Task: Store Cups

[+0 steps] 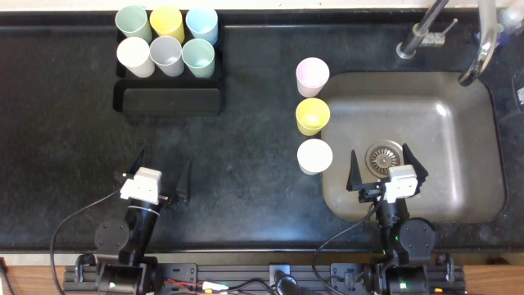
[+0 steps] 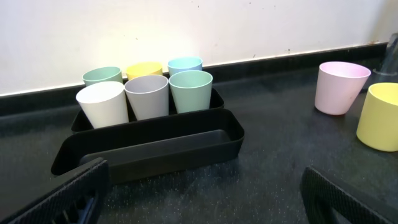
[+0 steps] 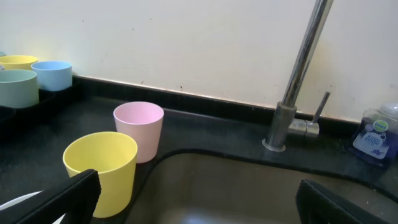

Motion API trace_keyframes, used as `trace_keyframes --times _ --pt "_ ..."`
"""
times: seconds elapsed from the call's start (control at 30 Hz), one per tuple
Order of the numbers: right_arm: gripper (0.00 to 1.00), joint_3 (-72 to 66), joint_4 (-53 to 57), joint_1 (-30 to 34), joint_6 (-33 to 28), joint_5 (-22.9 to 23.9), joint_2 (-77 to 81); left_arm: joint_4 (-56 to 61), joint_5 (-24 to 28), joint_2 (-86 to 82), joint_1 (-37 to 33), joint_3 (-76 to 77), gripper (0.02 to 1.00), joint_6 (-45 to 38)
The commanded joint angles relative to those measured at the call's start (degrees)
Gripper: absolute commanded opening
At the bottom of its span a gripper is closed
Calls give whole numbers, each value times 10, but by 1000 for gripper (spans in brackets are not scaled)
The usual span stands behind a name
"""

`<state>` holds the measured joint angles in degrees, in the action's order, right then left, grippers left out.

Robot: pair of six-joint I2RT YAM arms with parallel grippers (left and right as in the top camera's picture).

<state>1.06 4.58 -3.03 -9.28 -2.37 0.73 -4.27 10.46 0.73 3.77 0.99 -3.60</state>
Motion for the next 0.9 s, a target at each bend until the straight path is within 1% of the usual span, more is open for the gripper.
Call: trace_keyframes --times 0.03,0.4,0.53,0.63,0.73,0.8,0.9 --pt "998 -8 -3 2 -1 -1 -5 1 -7 -6 -1 -3 996 -9" --pt "996 -8 -3 2 -1 -1 -5 1 -3 -2 -1 0 998 -9" --pt "998 -8 -3 2 -1 -1 -5 -8 7 62 0 60 998 -9" --pt "998 -8 -3 2 -1 -1 -5 -11 7 172 0 157 998 -9" --pt "996 -8 -3 2 -1 -1 -5 -24 24 320 0 297 998 -9" --pt "996 -8 -3 2 -1 -1 -5 -50 31 432 1 414 998 -9" --pt "996 -8 -3 2 -1 -1 -5 -124 71 605 12 628 998 -9"
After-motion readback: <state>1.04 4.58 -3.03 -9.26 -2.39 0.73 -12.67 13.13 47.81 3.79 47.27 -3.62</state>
